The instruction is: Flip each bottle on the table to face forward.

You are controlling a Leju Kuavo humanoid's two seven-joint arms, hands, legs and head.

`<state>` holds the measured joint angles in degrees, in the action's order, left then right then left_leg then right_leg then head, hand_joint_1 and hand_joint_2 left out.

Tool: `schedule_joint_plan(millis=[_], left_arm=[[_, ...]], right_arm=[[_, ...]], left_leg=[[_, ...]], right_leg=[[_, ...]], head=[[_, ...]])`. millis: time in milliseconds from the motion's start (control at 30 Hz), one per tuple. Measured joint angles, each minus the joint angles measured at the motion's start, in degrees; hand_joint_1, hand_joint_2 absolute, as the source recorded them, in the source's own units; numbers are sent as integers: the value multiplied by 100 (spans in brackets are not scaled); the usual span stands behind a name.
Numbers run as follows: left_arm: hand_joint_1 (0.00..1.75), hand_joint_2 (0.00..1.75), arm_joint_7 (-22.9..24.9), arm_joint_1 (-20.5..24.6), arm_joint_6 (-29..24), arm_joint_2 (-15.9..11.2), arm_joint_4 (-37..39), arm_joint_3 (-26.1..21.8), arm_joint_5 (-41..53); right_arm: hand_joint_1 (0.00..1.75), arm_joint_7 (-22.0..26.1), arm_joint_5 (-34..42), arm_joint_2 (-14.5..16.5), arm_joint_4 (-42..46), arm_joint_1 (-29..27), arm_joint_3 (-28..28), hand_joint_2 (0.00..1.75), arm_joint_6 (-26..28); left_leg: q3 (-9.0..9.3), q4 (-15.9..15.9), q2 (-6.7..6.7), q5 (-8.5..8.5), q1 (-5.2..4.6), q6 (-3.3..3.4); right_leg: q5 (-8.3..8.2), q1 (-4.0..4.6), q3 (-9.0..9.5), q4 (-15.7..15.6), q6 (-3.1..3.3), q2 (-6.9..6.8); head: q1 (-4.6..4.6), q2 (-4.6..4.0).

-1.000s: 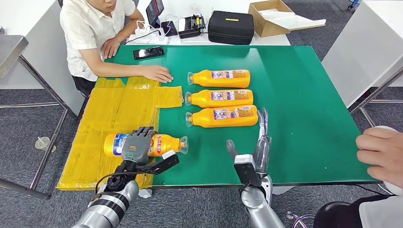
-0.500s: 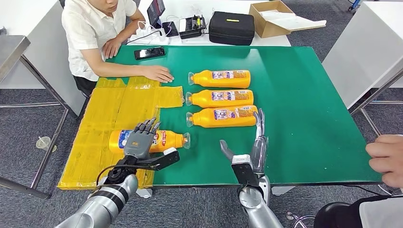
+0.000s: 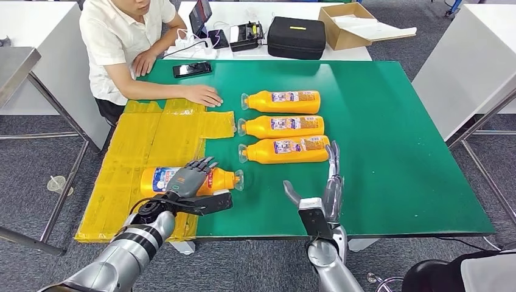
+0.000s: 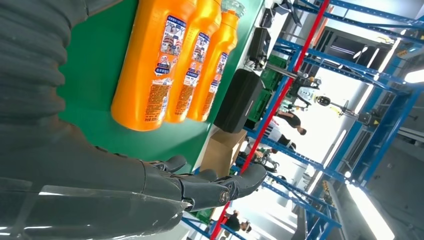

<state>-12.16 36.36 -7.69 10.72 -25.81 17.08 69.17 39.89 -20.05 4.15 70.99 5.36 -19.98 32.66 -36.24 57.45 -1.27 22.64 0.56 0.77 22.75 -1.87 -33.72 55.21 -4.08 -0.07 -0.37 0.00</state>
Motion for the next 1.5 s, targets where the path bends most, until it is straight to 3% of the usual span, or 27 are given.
schedule_joint_plan(millis=[167,300,433,567,767,1000,1133,1300,1500], left_arm=[[0,175,-22,0,-2,-13,-1,20,-22],[0,0,-238,-25,-84,-15,-45,54,-223],[0,0,-793,-233,-23,-20,-406,179,-852],[0,0,-1040,-570,78,-51,-1117,454,-1450],[0,0,-935,-968,-74,-185,-2218,947,-2104],[0,0,-804,-1130,-322,-360,-2738,1413,-2331],[0,0,-866,-1239,-513,-430,-3005,1589,-2486],[0,0,-1308,-1622,-680,-448,-3526,1689,-3217],[0,0,-1481,-2010,-701,-440,-3933,1721,-3662]], right_arm=[[0,0,1,-11,-15,1,0,175,0],[0,0,1,-15,-21,0,0,175,22],[0,0,3,-39,-21,-2,0,175,81],[0,0,9,-92,-21,-6,0,175,109],[0,0,-88,-161,-21,-36,0,175,179],[0,0,-385,-262,-19,-38,125,175,201],[0,-234,-1330,-331,-104,-18,279,175,187],[0,-1358,-3322,-670,-744,188,420,175,171],[0,-1855,-3800,-1052,-1336,381,529,175,12]], left_leg=[[2,0,0,0,0,0],[2,0,0,0,0,0],[-2,1,1,0,0,0],[-15,2,2,0,-1,1],[-28,2,3,1,0,0],[-31,2,4,2,0,0],[-32,2,4,2,-1,0],[-34,3,3,4,-4,3],[-38,4,5,5,-6,4]], right_leg=[[0,0,2,0,0,0],[0,0,1,0,0,0],[0,-1,-5,0,0,0],[-1,-1,-18,0,-1,1],[0,0,-32,0,-1,1],[0,-1,-36,0,-1,2],[0,-1,-35,0,-1,2],[0,-3,-36,-1,-2,1],[0,-4,-40,-2,-4,2]], head=[[0,0],[0,0],[0,0],[-1,0],[-1,0],[0,0],[0,0],[-1,0],[-1,0]])
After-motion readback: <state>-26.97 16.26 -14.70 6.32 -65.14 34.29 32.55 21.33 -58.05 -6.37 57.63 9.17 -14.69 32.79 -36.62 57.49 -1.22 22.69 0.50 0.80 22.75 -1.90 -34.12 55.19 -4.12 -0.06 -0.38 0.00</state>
